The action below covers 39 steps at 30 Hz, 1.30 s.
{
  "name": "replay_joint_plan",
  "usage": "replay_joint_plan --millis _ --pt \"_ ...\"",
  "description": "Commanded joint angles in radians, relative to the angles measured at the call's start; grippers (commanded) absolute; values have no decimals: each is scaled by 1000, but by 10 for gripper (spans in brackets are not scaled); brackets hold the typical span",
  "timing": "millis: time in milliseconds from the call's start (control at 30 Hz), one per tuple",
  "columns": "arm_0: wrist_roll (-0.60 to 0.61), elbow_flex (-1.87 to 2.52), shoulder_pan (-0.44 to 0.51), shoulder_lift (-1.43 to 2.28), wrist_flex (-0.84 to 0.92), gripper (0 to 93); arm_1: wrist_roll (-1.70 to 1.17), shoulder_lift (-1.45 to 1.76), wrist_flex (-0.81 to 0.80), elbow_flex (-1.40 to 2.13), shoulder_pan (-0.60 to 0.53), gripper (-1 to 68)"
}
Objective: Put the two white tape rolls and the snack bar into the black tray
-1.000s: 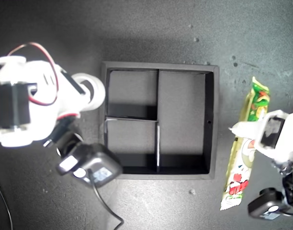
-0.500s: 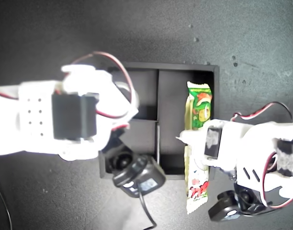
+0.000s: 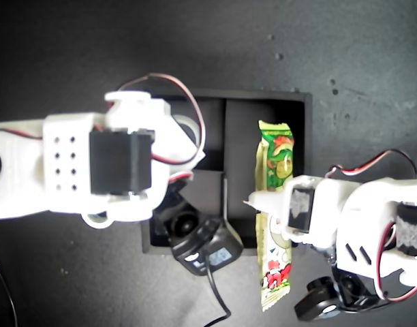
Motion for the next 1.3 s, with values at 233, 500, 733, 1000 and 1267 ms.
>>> replay_joint_plan --millis 233,500,733,1000,1267 --pt "-17 -54 3 -2 17 83 18 12 9 -12 -17 150" --pt "-18 -48 3 28 18 83 21 12 43 -21 -20 158" --pt "-29 135 48 288 20 82 34 12 330 -195 11 155" --pt "-166 609 83 841 20 71 140 328 337 71 60 101" --pt "-422 989 301 1011 -138 80 632 716 319 675 123 0"
